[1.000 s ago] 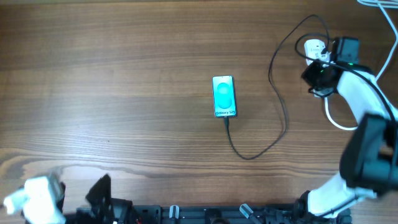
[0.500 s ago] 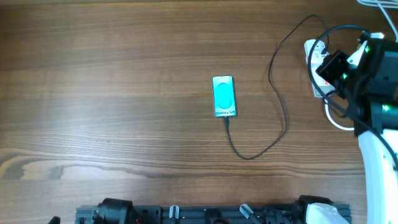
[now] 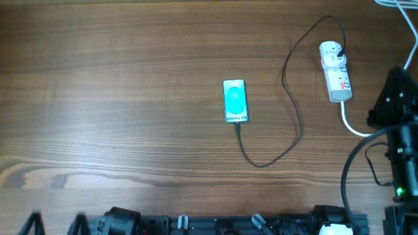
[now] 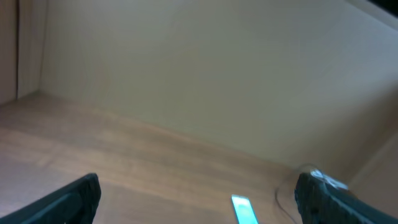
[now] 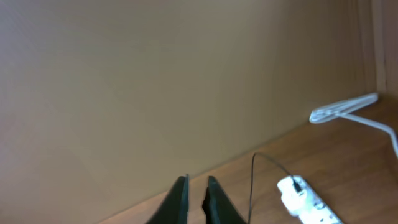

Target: Plug charger to phone and switch on socket

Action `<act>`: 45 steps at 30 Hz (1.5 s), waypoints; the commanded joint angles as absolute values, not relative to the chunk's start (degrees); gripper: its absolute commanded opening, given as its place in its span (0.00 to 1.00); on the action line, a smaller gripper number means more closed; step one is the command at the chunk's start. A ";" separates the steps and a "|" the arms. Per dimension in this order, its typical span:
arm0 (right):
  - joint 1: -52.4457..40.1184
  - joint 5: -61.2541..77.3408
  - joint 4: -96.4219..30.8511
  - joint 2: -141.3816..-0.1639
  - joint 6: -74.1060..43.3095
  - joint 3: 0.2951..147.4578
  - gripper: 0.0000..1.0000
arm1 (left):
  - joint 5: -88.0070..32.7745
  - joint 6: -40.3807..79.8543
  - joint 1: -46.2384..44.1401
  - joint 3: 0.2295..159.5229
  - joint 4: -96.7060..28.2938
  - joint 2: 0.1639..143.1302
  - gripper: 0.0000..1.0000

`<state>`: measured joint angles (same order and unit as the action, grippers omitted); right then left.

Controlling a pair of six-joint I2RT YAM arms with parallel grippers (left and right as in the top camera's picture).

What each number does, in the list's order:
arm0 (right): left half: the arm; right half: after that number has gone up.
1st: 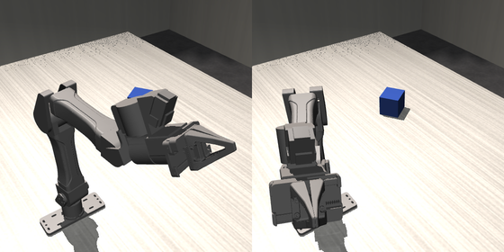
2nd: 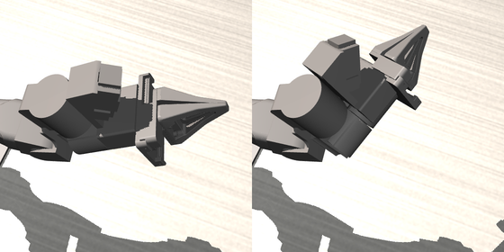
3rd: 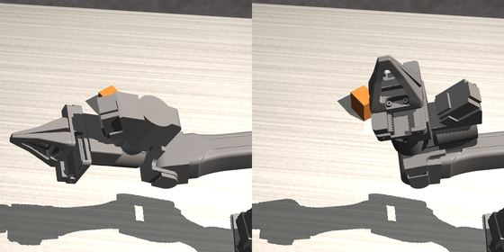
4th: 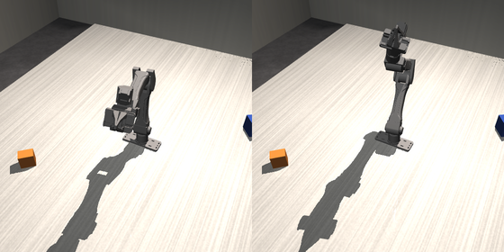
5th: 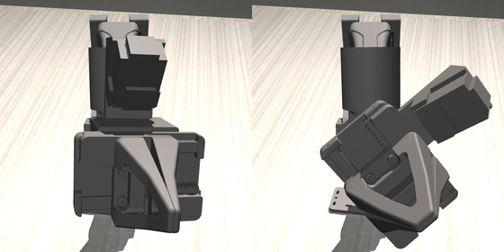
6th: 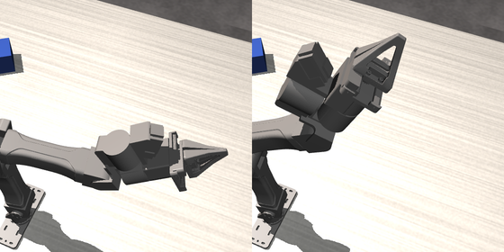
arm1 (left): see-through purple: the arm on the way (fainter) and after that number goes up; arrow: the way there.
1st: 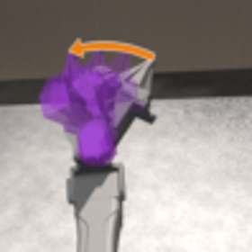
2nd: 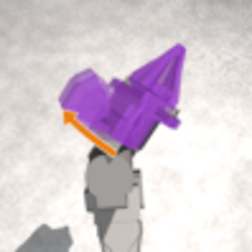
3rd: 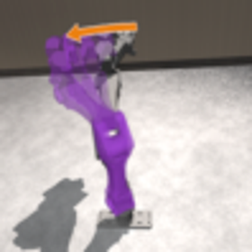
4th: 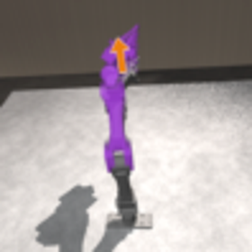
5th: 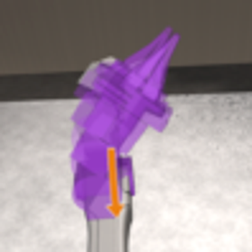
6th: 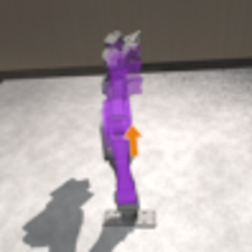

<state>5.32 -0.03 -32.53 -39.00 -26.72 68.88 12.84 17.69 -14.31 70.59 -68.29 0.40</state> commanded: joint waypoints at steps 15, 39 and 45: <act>5.08 4.03 -35.51 -38.79 -25.65 69.49 0.39 | 15.09 28.99 -14.46 9.56 -2.83 3.95 1.00; 5.04 -0.84 -60.47 -37.17 -23.11 64.38 1.00 | 15.07 28.80 -14.48 7.70 -26.85 5.17 1.00; 5.04 9.13 -19.29 -20.49 -13.89 35.07 0.99 | 15.05 28.80 -14.46 7.70 -26.85 5.17 1.00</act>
<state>5.32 3.57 -28.56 -27.33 -18.76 45.47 14.37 28.84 -14.31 7.68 -26.61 5.06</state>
